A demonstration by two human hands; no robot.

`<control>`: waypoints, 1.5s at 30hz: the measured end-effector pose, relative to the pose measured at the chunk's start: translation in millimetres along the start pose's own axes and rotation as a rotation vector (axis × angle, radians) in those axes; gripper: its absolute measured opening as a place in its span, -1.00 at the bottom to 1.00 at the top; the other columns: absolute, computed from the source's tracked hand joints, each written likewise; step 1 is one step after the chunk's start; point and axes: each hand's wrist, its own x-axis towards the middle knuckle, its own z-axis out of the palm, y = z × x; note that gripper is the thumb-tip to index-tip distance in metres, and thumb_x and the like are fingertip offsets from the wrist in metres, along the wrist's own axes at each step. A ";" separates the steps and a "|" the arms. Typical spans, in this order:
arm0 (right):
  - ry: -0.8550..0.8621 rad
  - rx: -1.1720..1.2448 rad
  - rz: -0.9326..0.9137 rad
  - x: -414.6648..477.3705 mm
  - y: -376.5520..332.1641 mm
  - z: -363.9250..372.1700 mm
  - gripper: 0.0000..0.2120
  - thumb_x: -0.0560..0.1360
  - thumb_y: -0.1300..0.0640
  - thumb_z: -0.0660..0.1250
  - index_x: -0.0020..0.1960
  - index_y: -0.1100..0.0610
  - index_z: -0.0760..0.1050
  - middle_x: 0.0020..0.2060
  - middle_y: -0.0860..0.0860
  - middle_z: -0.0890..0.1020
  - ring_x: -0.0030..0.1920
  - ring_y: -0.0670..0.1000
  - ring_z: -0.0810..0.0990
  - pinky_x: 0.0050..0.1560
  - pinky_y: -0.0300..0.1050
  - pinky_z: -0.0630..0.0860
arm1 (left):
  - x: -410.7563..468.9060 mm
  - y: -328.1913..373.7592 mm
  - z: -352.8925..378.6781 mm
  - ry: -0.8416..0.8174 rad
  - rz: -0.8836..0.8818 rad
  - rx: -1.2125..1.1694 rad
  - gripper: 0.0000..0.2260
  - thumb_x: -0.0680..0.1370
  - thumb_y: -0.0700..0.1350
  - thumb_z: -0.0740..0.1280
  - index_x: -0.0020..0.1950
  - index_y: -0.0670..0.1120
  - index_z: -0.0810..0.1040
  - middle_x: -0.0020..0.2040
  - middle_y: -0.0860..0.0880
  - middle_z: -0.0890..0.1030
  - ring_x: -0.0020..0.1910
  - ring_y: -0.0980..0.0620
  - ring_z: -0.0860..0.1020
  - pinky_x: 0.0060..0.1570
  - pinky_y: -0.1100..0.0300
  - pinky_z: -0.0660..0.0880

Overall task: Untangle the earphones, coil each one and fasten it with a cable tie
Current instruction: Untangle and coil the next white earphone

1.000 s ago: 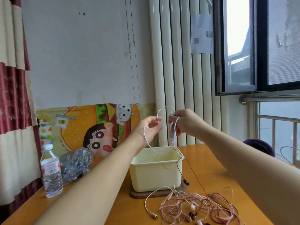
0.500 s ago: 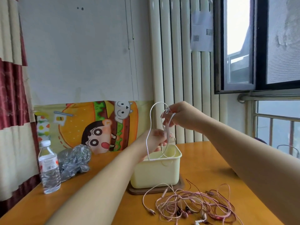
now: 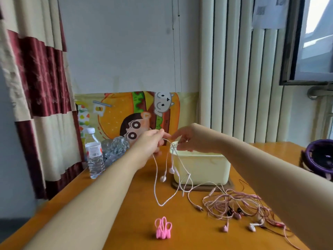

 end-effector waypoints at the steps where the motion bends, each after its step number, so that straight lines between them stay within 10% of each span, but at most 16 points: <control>1: 0.006 0.050 0.008 3.6 0.7 5.0 -0.73 0.52 0.22 0.33 0.22 0.14 0.53 -0.06 0.05 0.64 -0.17 -0.03 0.60 -0.17 -0.26 0.57 | 1.6 -6.5 -10.7 0.041 -0.029 -0.079 -0.75 0.65 -0.04 0.13 -0.05 -0.09 0.55 -0.41 0.05 0.33 -0.52 0.17 0.27 -0.38 0.25 0.31; 5: 0.232 0.115 0.080 20.9 11.4 24.1 -0.83 0.55 0.19 0.28 0.06 0.19 0.61 -0.15 0.04 0.66 -0.26 -0.06 0.61 -0.30 -0.37 0.53 | 1.1 -25.3 -47.6 0.207 -0.097 -0.407 -0.78 0.64 -0.09 0.17 -0.11 -0.13 0.53 -0.57 0.12 0.26 -0.63 0.20 0.19 -0.49 0.31 0.23; 10: 0.509 0.587 0.191 38.1 20.2 45.0 -0.85 0.56 0.18 0.25 -0.06 0.15 0.60 -0.11 0.09 0.69 -0.17 -0.01 0.69 -0.06 0.00 0.61 | 5.7 -55.7 -76.2 0.348 -0.141 -0.538 -0.83 0.64 -0.12 0.18 -0.03 -0.13 0.53 -0.50 0.08 0.26 -0.64 0.20 0.18 -0.54 0.33 0.21; 15: 0.691 0.944 0.347 39.3 26.4 66.0 -0.75 0.59 0.17 0.16 -0.18 0.13 0.56 -0.15 0.08 0.67 -0.19 -0.04 0.68 -0.21 -0.23 0.50 | 7.3 -108.8 -94.3 0.543 -0.335 -0.729 -0.88 0.62 -0.20 0.20 0.11 -0.16 0.49 -0.34 -0.01 0.29 -0.43 0.13 0.25 -0.26 0.24 0.39; 20: 0.487 0.844 0.353 44.1 31.0 89.1 -0.67 0.57 -0.03 0.18 -0.20 0.10 0.61 0.02 -0.13 0.58 0.13 -0.05 0.46 0.16 -0.04 0.30 | 12.1 -148.5 -97.0 0.663 -0.391 -0.857 -0.93 0.59 -0.25 0.26 0.06 -0.20 0.46 -0.15 -0.07 0.44 -0.17 0.03 0.55 -0.07 0.06 0.51; 25: 0.537 0.647 0.194 41.2 27.7 85.5 -0.64 0.56 -0.11 0.19 -0.13 0.12 0.63 -0.04 -0.12 0.55 -0.04 -0.19 0.45 -0.10 -0.32 0.31 | 13.5 -163.2 -101.9 0.781 -0.346 -1.094 -0.91 0.61 -0.22 0.23 0.07 -0.18 0.50 -0.13 -0.04 0.53 -0.30 0.17 0.52 -0.17 0.21 0.52; 29: 0.365 0.747 0.237 47.8 29.0 89.9 -0.60 0.57 -0.14 0.15 -0.16 0.10 0.61 -0.05 0.05 0.65 0.00 0.02 0.58 -0.08 -0.16 0.44 | 12.7 -158.2 -98.2 0.553 -0.253 -1.028 -0.80 0.63 -0.29 0.12 0.13 -0.13 0.49 0.04 -0.06 0.60 -0.62 0.21 0.31 -0.14 0.28 0.44; 36: -0.016 0.578 0.292 48.5 34.6 108.2 -0.58 0.65 0.01 0.04 -0.10 0.18 0.59 -0.10 0.13 0.66 -0.15 0.06 0.61 -0.30 -0.22 0.46 | 11.1 -92.6 -86.2 0.189 -0.042 -0.654 -0.73 0.61 -0.32 0.16 0.24 -0.11 0.50 0.19 0.01 0.59 -0.55 0.20 0.31 -0.05 0.18 0.55; 41: -0.212 0.977 0.437 47.5 26.4 99.5 -0.51 0.64 -0.12 -0.06 0.14 0.15 0.54 0.04 0.16 0.65 -0.46 -0.09 0.55 -0.06 -0.04 0.50 | 15.9 -48.4 -78.6 0.168 0.074 -0.405 -0.61 0.61 -0.38 0.10 0.43 -0.17 0.35 0.19 0.09 0.49 -0.55 0.19 0.32 -0.02 0.18 0.60; 45: -0.342 1.363 0.386 44.8 28.0 84.0 -0.30 0.51 -0.37 -0.10 0.23 0.11 0.49 0.08 0.20 0.62 0.05 0.25 0.61 0.18 0.13 0.44 | 18.2 -38.3 -76.1 0.252 0.099 -0.275 -0.46 0.56 -0.46 0.08 0.51 -0.13 0.19 0.35 0.04 0.30 -0.40 0.19 0.47 -0.02 0.18 0.58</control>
